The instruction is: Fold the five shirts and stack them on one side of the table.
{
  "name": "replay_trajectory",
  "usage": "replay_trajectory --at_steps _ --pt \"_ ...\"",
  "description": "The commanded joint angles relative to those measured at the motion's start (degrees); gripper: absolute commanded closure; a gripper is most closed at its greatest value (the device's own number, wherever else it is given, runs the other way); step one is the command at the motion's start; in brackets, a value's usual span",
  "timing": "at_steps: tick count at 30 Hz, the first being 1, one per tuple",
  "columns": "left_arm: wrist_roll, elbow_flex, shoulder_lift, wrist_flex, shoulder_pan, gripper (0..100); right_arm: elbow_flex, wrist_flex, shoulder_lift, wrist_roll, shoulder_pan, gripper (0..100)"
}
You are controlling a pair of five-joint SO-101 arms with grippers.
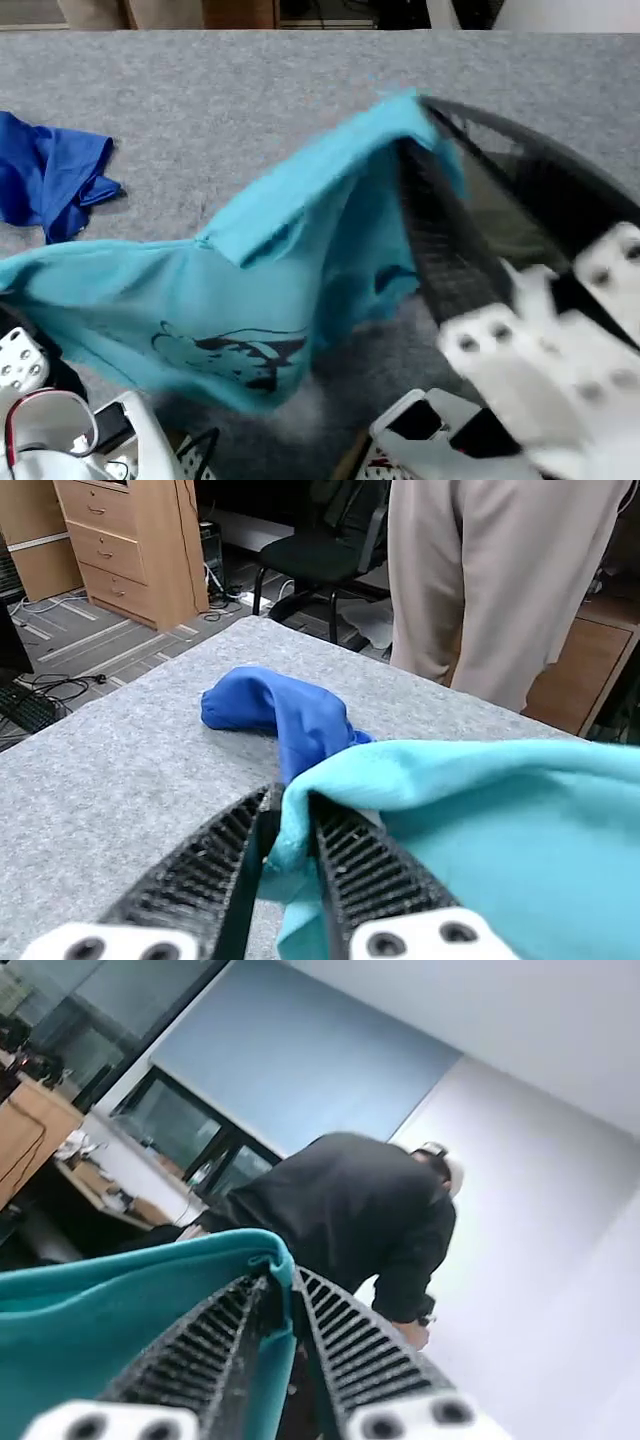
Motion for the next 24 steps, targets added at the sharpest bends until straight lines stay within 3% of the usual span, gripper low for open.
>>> replay_trajectory --at_steps 1,7,12,18,24 --pt "0.26 -1.85 0.04 -0.88 -0.53 98 -0.13 -1.41 -1.27 0.62 -0.40 99.7" --pt "0.53 -1.49 0.48 -1.14 0.00 98 7.60 0.70 -1.80 0.35 -0.40 99.7" --pt "0.53 9.67 0.57 -7.82 0.09 98 22.73 -3.34 -1.71 0.18 -0.48 99.7" --pt "0.35 30.86 0.75 -30.15 0.09 98 50.33 -22.59 -1.71 -0.35 4.79 99.7" --pt "0.26 46.95 8.57 -58.73 7.38 98 79.43 -51.08 -1.80 -7.47 10.95 99.7"
